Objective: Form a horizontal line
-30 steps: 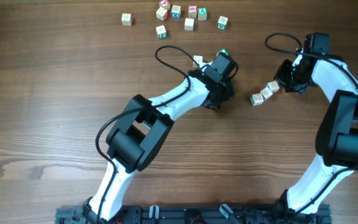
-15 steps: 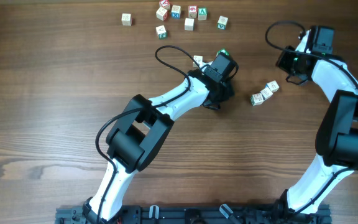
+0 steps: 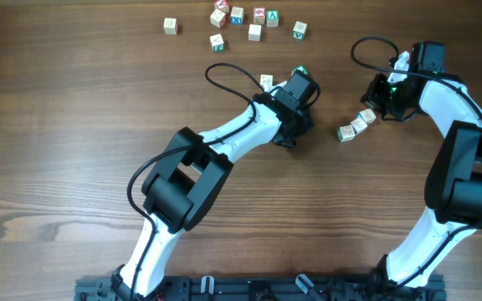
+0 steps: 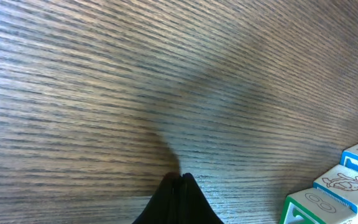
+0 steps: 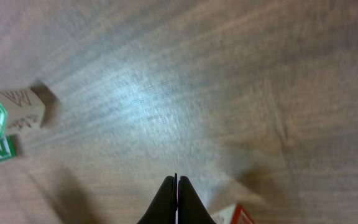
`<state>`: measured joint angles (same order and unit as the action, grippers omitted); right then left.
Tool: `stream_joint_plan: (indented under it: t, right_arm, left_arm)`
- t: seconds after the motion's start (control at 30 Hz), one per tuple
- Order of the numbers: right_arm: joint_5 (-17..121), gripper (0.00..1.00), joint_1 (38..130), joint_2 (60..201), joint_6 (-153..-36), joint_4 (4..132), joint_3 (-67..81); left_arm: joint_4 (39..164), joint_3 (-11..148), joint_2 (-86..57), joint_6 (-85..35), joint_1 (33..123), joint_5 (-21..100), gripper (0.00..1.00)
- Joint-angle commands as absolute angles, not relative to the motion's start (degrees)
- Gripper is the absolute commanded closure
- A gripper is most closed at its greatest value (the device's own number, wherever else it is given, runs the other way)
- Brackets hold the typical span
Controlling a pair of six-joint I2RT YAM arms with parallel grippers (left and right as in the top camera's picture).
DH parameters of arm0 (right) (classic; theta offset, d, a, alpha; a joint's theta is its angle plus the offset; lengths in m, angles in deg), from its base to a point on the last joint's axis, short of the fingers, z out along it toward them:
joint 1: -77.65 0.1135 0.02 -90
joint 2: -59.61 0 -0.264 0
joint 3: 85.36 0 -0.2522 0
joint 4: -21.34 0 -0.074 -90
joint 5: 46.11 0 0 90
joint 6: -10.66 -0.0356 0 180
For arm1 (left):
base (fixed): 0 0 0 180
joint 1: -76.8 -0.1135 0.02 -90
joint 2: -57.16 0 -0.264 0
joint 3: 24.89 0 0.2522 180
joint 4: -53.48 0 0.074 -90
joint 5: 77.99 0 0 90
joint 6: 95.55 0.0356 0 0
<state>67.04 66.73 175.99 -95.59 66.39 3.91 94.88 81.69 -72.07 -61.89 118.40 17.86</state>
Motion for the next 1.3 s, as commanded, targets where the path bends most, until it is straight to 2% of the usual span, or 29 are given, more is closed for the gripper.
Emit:
stream_joint_plan:
  t: [0.0,0.73,0.87,1.03,1.27]
  right_arm:
    - [67.63,0.96,66.97,175.77,-94.30,68.25,4.39]
    - [67.68,0.96,66.97,175.77,-94.37,70.65,4.39]
    - [67.70,0.96,66.80,175.75,-94.87,67.13,4.26]
    - [65.84,0.96,64.70,175.75,-101.87,63.20,2.56]
    - [58.45,0.96,62.06,175.75,-105.43,69.34,2.47]
  left_arm:
    - [96.72,79.74,-73.86,-62.83,117.66,14.06,0.96]
    - [96.89,79.74,-73.86,-62.83,117.66,13.86,0.96]
    - [96.87,79.74,-73.86,-62.83,117.66,13.86,0.96]
    - [96.89,79.74,-73.86,-62.83,117.66,13.58,0.96]
    - [96.85,79.74,-73.86,-62.87,117.66,13.47,0.96]
